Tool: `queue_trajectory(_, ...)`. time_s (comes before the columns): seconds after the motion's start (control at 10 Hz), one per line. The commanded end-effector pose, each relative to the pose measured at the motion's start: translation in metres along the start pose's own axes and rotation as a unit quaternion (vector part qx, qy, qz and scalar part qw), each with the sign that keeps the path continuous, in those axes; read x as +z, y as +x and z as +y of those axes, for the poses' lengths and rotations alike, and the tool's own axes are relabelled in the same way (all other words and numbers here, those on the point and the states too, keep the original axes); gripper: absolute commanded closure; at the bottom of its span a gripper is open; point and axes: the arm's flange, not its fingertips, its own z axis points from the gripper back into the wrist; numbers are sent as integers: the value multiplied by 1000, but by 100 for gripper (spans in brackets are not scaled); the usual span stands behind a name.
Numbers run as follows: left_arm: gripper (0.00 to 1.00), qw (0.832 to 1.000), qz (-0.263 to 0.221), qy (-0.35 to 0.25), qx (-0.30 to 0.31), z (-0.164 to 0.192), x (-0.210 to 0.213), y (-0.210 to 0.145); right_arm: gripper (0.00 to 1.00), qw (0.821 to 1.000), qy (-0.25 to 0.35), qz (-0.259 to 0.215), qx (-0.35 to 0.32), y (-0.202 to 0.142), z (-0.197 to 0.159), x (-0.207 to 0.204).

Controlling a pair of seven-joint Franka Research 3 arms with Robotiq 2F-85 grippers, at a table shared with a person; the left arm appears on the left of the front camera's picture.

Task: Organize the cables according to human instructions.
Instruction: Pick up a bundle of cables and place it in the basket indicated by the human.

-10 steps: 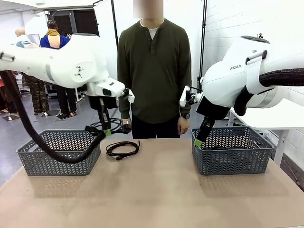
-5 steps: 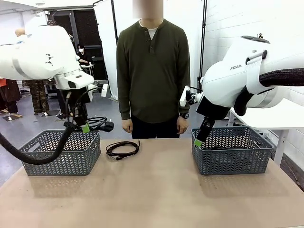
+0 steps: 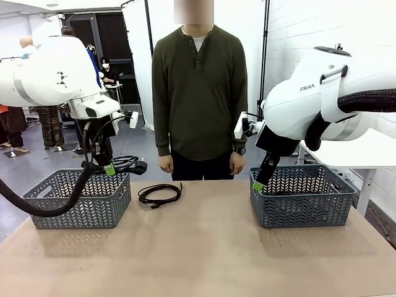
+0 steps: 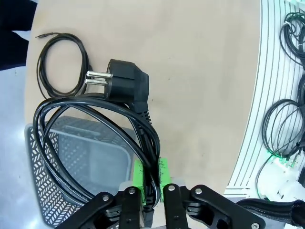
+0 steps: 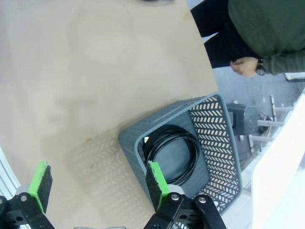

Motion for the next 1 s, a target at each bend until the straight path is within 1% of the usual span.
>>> queue_trajectory(0.0,100,1000,2,8,-1,2,5,1,0,1000,-3,4,0,-1,1,-1)
queue_trajectory(0.3,100,1000,0,0,-1,0,0,1,0,1000,-3,4,0,-1,1,-1)
queue_trajectory(0.5,100,1000,-15,1,-20,8,0,-26,0,1000,-3,4,0,-1,1,-1)
queue_trajectory(0.7,100,1000,-10,8,-27,12,4,-55,0,1000,-3,4,0,-1,1,-1)
queue_trajectory(0.9,100,998,-5,11,-56,22,5,-85,0,1000,-3,4,0,-1,1,-1)
